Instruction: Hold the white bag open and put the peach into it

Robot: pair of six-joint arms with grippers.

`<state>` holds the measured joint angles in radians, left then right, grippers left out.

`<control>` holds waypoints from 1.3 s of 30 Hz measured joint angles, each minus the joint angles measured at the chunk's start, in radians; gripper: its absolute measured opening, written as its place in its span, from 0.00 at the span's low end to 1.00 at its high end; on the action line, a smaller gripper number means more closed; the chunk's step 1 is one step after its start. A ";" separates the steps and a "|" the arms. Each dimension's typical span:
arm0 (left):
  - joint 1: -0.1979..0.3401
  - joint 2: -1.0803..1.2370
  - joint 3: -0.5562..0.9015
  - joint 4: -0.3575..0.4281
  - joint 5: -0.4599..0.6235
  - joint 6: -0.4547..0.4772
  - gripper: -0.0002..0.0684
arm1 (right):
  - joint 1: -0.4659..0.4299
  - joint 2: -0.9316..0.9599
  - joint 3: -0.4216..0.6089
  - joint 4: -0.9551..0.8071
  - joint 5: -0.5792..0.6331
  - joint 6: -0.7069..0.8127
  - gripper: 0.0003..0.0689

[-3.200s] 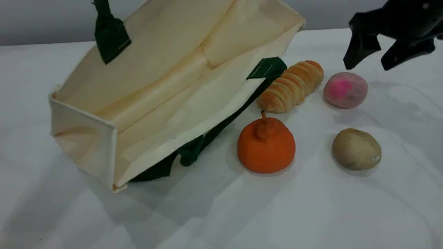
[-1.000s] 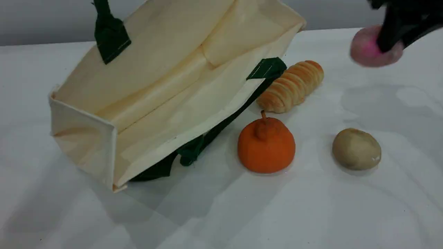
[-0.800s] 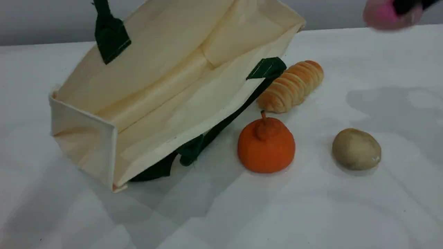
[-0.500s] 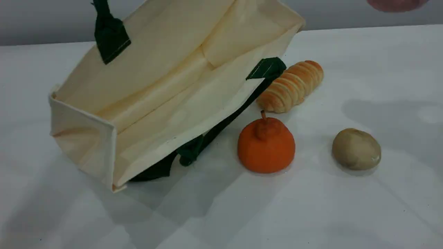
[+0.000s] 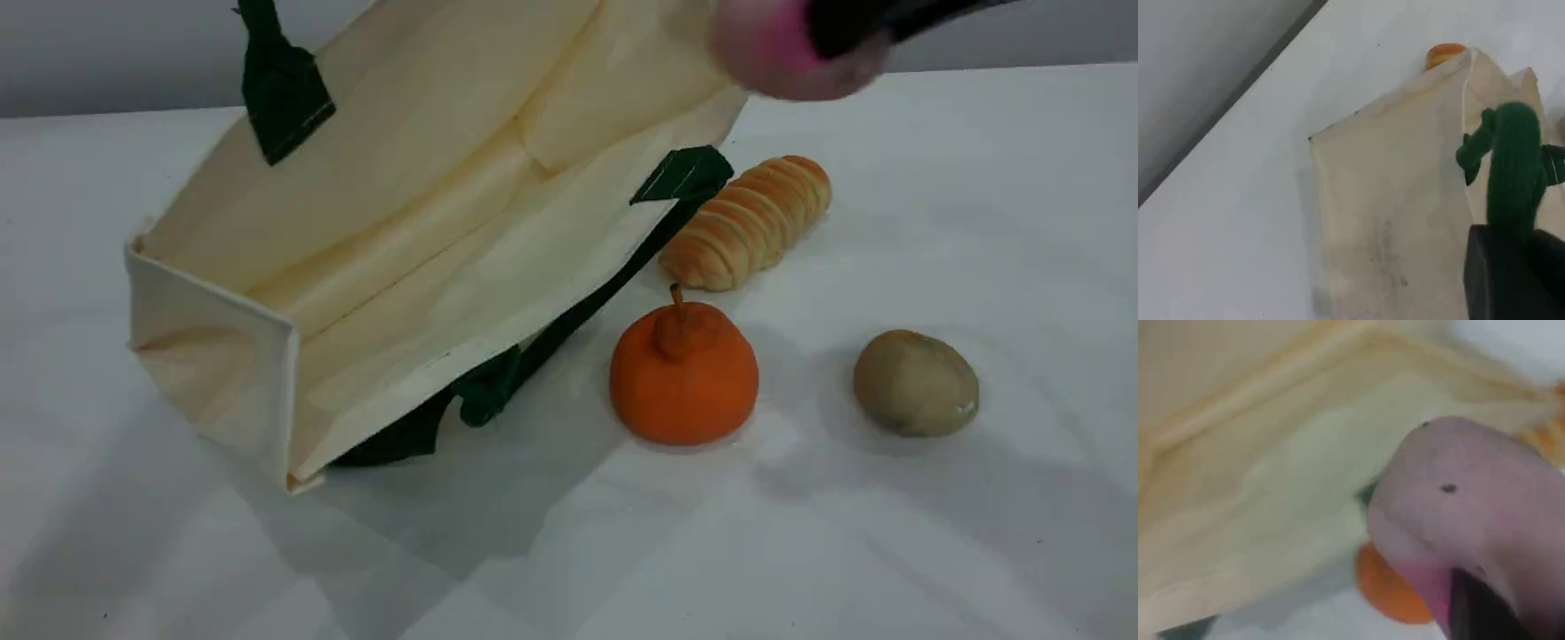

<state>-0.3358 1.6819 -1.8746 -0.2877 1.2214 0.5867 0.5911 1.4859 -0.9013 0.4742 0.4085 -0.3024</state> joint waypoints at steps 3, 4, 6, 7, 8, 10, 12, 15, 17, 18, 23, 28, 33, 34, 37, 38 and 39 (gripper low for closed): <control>0.000 0.000 0.000 0.000 0.000 0.000 0.14 | 0.062 0.006 -0.001 0.000 -0.047 0.000 0.21; 0.000 0.000 0.000 0.000 0.000 0.000 0.14 | 0.078 0.011 -0.003 0.004 -0.057 0.000 0.21; 0.000 0.000 0.000 0.000 0.000 0.000 0.14 | 0.102 0.031 -0.004 0.016 -0.084 0.000 0.21; 0.000 0.000 0.000 0.000 0.000 0.000 0.14 | 0.112 0.042 -0.004 0.021 -0.086 0.000 0.21; 0.000 0.000 0.000 0.000 0.000 0.000 0.14 | 0.121 0.057 -0.004 0.022 -0.092 -0.001 0.21; 0.000 0.000 0.000 0.000 0.000 -0.001 0.14 | 0.130 0.089 -0.004 0.026 -0.123 -0.025 0.21; 0.000 0.000 0.000 0.000 0.000 -0.001 0.14 | 0.130 0.120 -0.012 0.039 -0.150 -0.042 0.21; 0.000 0.000 0.000 0.000 0.000 -0.001 0.14 | 0.130 0.169 -0.044 0.056 -0.157 -0.056 0.21; 0.000 0.000 0.000 0.000 0.000 -0.001 0.14 | 0.141 0.205 -0.073 0.059 -0.157 -0.076 0.21; 0.000 0.000 0.000 0.000 0.000 -0.001 0.14 | 0.147 0.219 -0.088 0.064 -0.153 -0.079 0.21; 0.000 0.000 0.000 -0.001 0.000 -0.002 0.14 | 0.175 0.304 -0.171 0.069 -0.133 -0.103 0.21; 0.000 0.000 0.000 -0.002 0.000 -0.002 0.14 | 0.203 0.377 -0.246 0.079 -0.140 -0.125 0.21; 0.000 0.000 0.000 -0.003 0.000 -0.006 0.14 | 0.216 0.447 -0.300 0.081 -0.147 -0.139 0.21; 0.000 0.000 0.000 -0.003 0.000 -0.006 0.14 | 0.216 0.460 -0.307 0.081 -0.148 -0.150 0.21; 0.000 0.000 0.000 -0.003 0.000 -0.006 0.14 | 0.225 0.483 -0.321 0.081 -0.167 -0.157 0.21; 0.000 0.000 0.000 -0.003 0.000 -0.006 0.14 | 0.226 0.484 -0.324 0.082 -0.169 -0.157 0.21; 0.000 0.000 0.000 -0.003 0.000 -0.006 0.14 | 0.227 0.484 -0.325 0.082 -0.170 -0.157 0.21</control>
<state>-0.3358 1.6819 -1.8746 -0.2906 1.2214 0.5806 0.8179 1.9704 -1.2263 0.5563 0.2381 -0.4597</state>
